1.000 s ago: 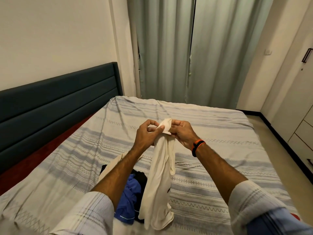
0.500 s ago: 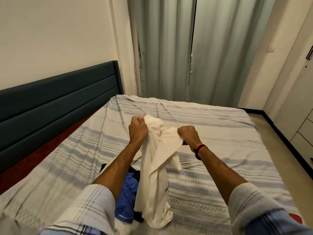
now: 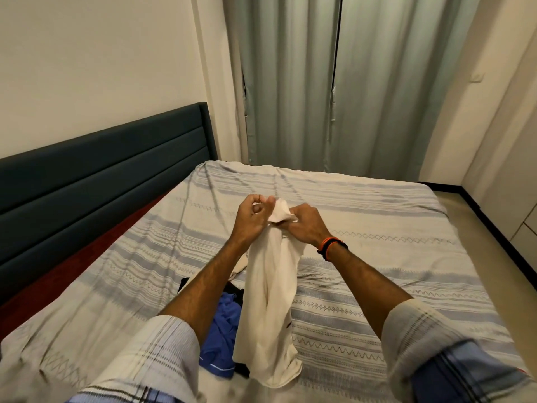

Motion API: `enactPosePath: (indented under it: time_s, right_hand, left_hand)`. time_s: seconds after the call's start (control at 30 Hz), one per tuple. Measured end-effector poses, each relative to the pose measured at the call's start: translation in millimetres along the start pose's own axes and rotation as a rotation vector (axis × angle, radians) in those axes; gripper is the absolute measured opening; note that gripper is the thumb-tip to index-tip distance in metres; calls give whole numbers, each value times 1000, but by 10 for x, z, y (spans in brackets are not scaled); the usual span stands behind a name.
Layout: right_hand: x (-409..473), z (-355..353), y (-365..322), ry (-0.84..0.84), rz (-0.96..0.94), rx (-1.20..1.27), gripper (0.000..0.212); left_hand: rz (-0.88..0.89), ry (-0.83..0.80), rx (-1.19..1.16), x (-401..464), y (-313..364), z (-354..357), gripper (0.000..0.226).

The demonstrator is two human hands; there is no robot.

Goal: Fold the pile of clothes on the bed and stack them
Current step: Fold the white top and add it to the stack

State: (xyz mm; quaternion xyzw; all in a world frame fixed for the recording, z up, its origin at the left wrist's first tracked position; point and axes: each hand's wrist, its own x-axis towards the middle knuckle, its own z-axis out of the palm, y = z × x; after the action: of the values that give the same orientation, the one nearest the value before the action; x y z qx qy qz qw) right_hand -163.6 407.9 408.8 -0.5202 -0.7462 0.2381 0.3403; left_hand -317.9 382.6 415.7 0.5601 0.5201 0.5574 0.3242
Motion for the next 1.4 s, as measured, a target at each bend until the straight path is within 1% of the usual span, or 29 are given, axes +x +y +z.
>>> enactPosePath:
  time_s: [0.07, 0.13, 0.2, 0.27, 0.33, 0.4, 0.47, 0.53, 0.57, 0.6, 0.63, 0.67, 0.7, 0.73, 0.8, 0.83, 0.87, 0.9, 0.93, 0.97, 1.03, 1.1, 1.17, 1.23, 1.27, 1.3, 1.33, 1.37, 1.4]
  right_hand:
    - [18, -1, -5, 49, -13, 87, 36]
    - [28, 12, -41, 116, 5, 278, 36]
    - [29, -15, -126, 157, 43, 531, 35]
    - [45, -71, -201, 191, 60, 635, 37]
    - [53, -149, -222, 278, 76, 574, 42]
    - [39, -207, -137, 406, 149, 467, 43]
    - [3, -217, -2, 502, 231, 400, 36]
    - [-48, -167, 100, 574, 257, 251, 20]
    - [-74, -138, 119, 603, 224, 151, 21]
    - [-98, -125, 116, 612, 145, 52, 36]
    - [-105, -129, 112, 589, 9, -42, 52]
    - [-100, -143, 91, 524, -143, -125, 64]
    - [-87, -155, 68, 415, -263, -177, 72]
    - [-80, -163, 29, 265, -321, -188, 75]
    - [-65, -150, -23, -24, -262, -153, 70]
    - [-51, -143, -45, -86, -217, -169, 61]
    - [-29, -138, -49, -83, -196, -213, 49]
    - [-10, -135, -37, -41, -201, -261, 36]
    - [-11, -149, -37, 22, -222, -290, 26]
    - [-4, -167, -27, 96, -240, -278, 21]
    - [4, -189, -24, 243, -251, -99, 21]
    - [2, -224, -50, 383, -227, 83, 21]
    - [-2, -248, -79, 492, -170, 186, 19]
    - [-14, -266, -64, 584, -66, 220, 16]
    - [-20, -281, -17, 605, 2, 160, 15]
    - [-24, -293, 35, 592, 65, 34, 15]
    - [-40, -298, 85, 534, 94, -114, 20]
    - [-64, -281, 116, 431, 71, -231, 31]
    - [-81, -261, 127, 313, -8, -289, 44]
  left_hand:
    - [-27, -51, 18, -31, -116, -96, 48]
    - [-62, -135, 165, -93, -268, -156, 59]
    - [-97, -181, 316, -161, -424, -152, 51]
    - [-126, -151, 408, -204, -523, -143, 37]
    - [-148, -84, 446, -209, -524, -130, 26]
    - [-161, 0, 464, -184, -466, -125, 33]
    - [-140, 75, 505, -165, -387, -110, 37]
    - [-62, 129, 528, -140, -321, -75, 26]
    - [-4, 132, 516, -123, -300, -57, 22]
    - [59, 109, 499, -105, -274, -32, 20]
    - [122, 72, 487, -88, -244, 0, 19]
    - [176, 29, 482, -73, -202, 26, 18]
    - [214, -13, 481, -53, -173, 58, 19]
    - [238, -43, 487, -35, -148, 83, 22]
    - [255, -46, 489, -13, -117, 131, 25]
    - [251, -23, 473, -7, -103, 145, 23]
    - [239, 2, 448, -2, -87, 143, 22]
    - [220, 16, 406, -1, -84, 132, 24]
    - [193, 18, 356, -15, -81, 107, 27]
    - [162, 5, 309, -36, -83, 70, 31]
    - [99, -62, 326, -106, -166, -37, 41]
    - [39, -174, 470, -195, -353, -109, 46]
    - [-67, -242, 573, -275, -551, -152, 38]
    - [-141, -186, 594, -301, -639, -182, 28]
    - [-156, -130, 584, -297, -633, -187, 26]
    - [-141, -70, 565, -272, -601, -194, 26]
    - [-109, -19, 536, -234, -555, -194, 26]
    - [-65, 19, 499, -193, -503, -198, 28]
    - [-17, 32, 460, -147, -443, -190, 30]
